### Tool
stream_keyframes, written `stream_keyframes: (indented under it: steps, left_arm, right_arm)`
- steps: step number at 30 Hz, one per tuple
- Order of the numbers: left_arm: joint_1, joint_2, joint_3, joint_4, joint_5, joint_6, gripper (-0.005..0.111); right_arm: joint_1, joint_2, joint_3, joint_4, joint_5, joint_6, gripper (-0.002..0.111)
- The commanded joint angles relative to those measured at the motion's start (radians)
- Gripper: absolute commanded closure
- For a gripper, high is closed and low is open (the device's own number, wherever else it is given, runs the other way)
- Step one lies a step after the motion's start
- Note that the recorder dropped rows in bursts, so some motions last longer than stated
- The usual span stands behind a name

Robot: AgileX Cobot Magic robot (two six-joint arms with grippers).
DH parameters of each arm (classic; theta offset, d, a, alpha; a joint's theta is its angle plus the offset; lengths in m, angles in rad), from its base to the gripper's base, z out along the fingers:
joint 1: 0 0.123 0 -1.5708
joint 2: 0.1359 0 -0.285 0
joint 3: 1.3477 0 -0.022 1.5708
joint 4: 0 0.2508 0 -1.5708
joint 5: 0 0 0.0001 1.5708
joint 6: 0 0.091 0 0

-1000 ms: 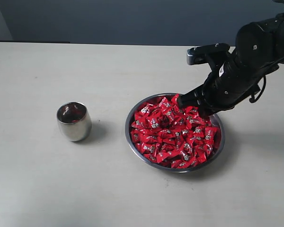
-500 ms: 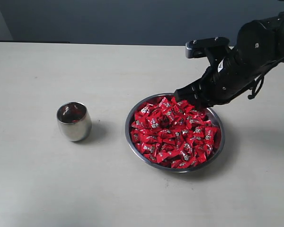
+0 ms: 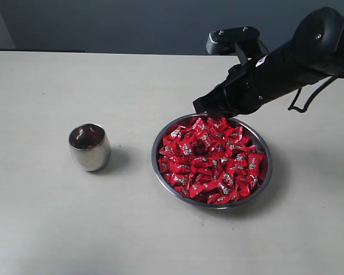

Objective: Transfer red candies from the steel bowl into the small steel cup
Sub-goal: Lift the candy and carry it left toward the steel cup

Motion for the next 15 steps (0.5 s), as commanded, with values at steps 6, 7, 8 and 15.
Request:
stream_keyframes:
  steps: [6,7,8,15]
  left_arm:
    - [0.001,-0.004,0.004,0.001,-0.004,-0.001,0.106]
    - [0.001,-0.004,0.004,0.001,-0.004,-0.001,0.106]
    - [0.001,-0.004,0.004,0.001,-0.004,-0.001,0.106]
    - [0.001,-0.004,0.004,0.001,-0.004,-0.001,0.106]
  right_arm:
    - [-0.001,0.064,-0.005,0.449,-0.016,-0.507,0.092]
    - [-0.001,0.069,-0.005,0.509,-0.014,-0.564,0.092]
    - [-0.001,0.076,-0.005,0.589,-0.003,-0.653,0.092]
    - [-0.001,0.129,-0.005,0.842,0.091,-0.928,0.092]
